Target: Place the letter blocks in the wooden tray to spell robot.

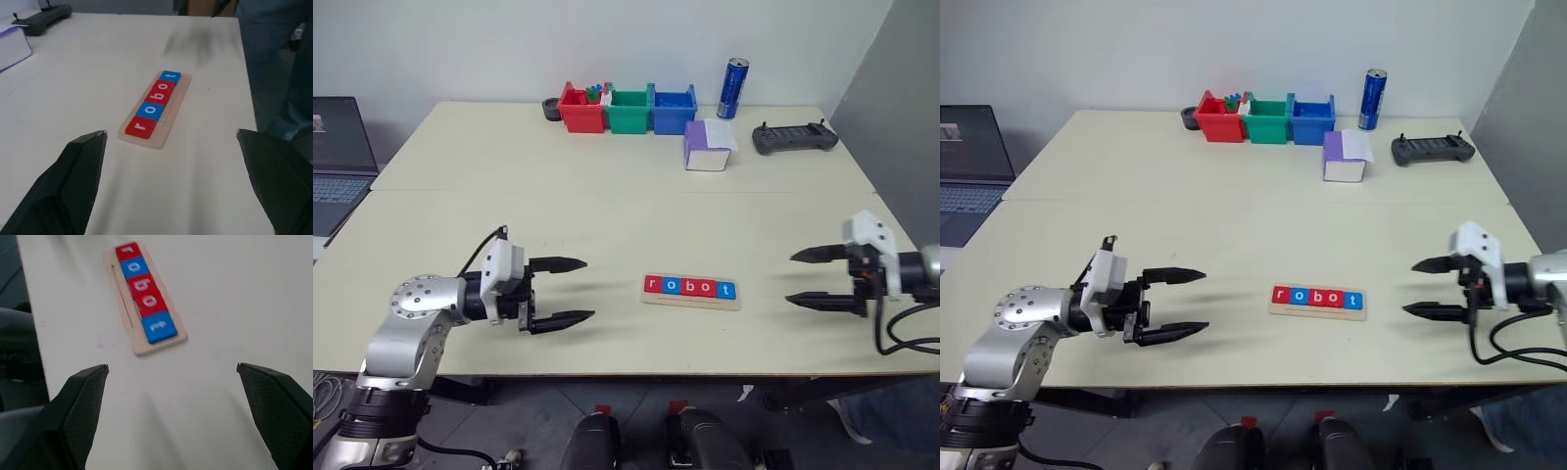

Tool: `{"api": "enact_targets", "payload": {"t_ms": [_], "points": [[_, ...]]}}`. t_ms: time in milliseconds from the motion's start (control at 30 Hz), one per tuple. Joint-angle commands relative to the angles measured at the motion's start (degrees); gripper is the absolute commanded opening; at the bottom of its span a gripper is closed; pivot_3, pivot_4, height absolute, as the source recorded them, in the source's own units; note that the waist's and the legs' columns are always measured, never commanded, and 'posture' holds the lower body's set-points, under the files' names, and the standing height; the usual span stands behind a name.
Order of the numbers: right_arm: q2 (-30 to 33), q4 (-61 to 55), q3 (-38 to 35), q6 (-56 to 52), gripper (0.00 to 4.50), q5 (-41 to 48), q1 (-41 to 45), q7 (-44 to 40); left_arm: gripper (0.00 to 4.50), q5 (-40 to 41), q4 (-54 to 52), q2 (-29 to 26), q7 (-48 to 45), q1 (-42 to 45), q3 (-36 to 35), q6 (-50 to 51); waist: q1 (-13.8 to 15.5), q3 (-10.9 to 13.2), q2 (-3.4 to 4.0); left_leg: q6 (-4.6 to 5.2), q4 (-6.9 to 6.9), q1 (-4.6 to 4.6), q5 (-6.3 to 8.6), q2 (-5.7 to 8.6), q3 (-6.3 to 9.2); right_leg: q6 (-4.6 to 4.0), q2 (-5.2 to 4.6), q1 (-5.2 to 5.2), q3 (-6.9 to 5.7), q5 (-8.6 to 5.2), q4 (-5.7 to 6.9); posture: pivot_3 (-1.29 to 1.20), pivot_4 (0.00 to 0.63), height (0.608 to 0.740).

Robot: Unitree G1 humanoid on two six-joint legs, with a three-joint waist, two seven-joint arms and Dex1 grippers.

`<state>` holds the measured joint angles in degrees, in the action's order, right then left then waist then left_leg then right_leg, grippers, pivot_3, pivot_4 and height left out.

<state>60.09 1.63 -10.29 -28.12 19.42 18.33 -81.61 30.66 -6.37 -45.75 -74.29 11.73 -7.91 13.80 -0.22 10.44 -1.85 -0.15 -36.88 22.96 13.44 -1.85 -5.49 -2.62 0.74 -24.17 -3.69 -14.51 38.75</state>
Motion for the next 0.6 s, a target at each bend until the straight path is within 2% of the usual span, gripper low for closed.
{"api": "enact_targets", "payload": {"t_ms": [33, 167, 300, 600], "points": [[3.2, 1.9, -3.2, 2.8, 4.47, 2.0, 0.4, -2.8, 4.50, 1.7, -2.8, -4.9, 1.8, -0.1, -5.9, 3.8, -0.1, 0.0, 0.00, 0.00, 0.02, -0.03, 0.00, 0.00, 0.00, 0.00, 0.01, 0.01, 0.00, 0.00, 0.00, 0.00, 0.150, 0.740], [5.7, 2.3, -4.1, 3.3, 4.47, 3.4, 0.0, -5.5, 4.50, 4.1, -1.1, -10.5, -1.0, -0.9, -12.4, 5.5, -0.1, 0.0, 0.02, -0.01, 0.05, -0.03, 0.00, -0.08, 0.01, -0.04, 0.08, -0.02, -0.02, -0.03, 0.01, 0.00, 0.150, 0.740], [6.8, 4.2, -3.2, 4.8, 4.47, 3.4, 0.2, -6.0, 4.50, 3.0, 0.0, -14.7, -2.6, -3.2, -13.3, 7.4, 0.1, 0.0, 0.05, -0.02, 0.06, -0.04, 0.00, -0.04, 0.01, -0.09, 0.04, 0.00, -0.02, -0.06, -0.02, 0.00, 0.150, 0.740], [6.8, 6.2, -1.4, 6.4, 4.47, 3.1, 2.7, -6.0, 4.50, 2.2, -0.1, -14.0, -2.8, -4.2, -12.8, 5.9, 0.2, 0.0, 0.05, -0.05, 0.07, -0.02, 0.03, -0.03, 0.01, -0.15, 0.00, -0.02, -0.02, -0.09, -0.02, 0.00, 0.150, 0.740]]}}
